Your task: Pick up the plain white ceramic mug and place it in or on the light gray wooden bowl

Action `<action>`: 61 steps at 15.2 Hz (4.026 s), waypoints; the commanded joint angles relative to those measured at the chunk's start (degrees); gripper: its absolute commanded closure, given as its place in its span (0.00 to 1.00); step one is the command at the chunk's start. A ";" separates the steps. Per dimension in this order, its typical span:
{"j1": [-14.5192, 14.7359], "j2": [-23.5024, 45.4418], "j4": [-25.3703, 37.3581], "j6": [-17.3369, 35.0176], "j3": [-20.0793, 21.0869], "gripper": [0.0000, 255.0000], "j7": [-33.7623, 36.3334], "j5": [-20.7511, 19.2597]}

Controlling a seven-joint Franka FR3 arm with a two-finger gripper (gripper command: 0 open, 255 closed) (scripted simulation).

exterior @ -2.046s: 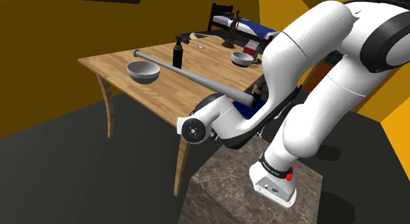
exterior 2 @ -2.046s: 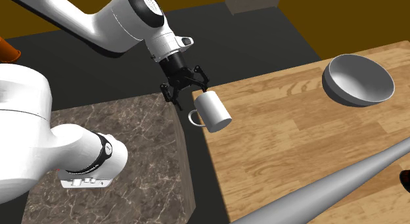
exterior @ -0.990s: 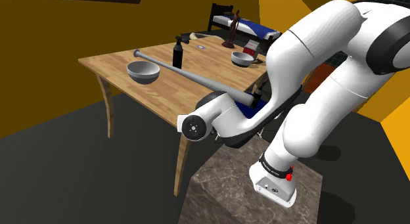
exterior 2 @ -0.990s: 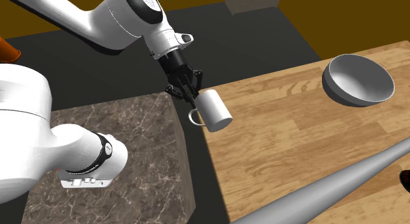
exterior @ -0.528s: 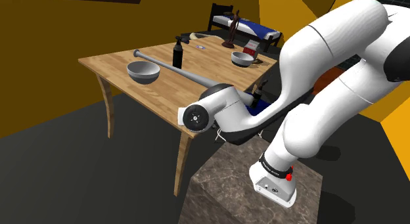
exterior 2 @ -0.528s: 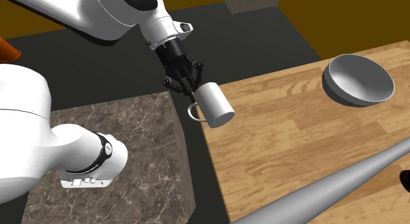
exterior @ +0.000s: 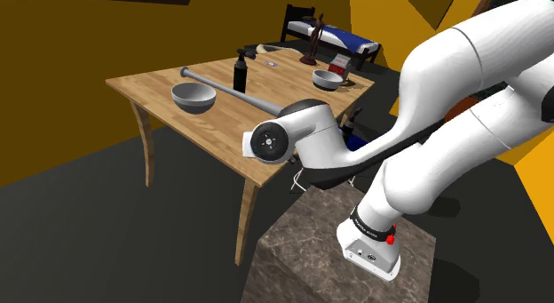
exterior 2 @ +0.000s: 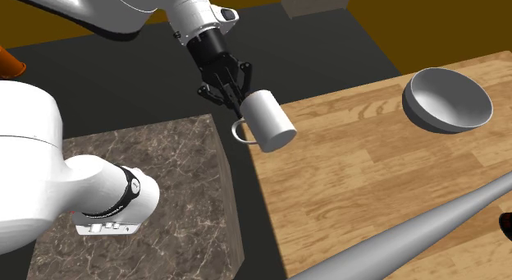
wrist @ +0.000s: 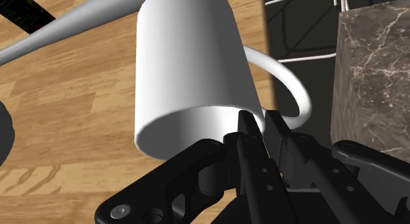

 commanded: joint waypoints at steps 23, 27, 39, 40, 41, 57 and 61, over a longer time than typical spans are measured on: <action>-6.99 11.16 19.59 -4.02 -3.86 1.00 -8.92 -8.15; -8.88 19.86 27.90 -4.85 -4.42 1.00 -8.92 -12.70; -8.15 45.71 58.59 -9.86 -7.81 1.00 -14.56 -22.87; -7.74 47.97 61.72 -10.32 -8.19 1.00 -15.47 -23.49; -7.30 50.27 64.99 -10.79 -8.57 1.00 -16.46 -24.07; -2.10 73.35 95.83 -12.71 -12.33 1.00 -24.55 -28.22; -2.15 73.80 95.40 -12.23 -12.45 1.00 -23.83 -28.40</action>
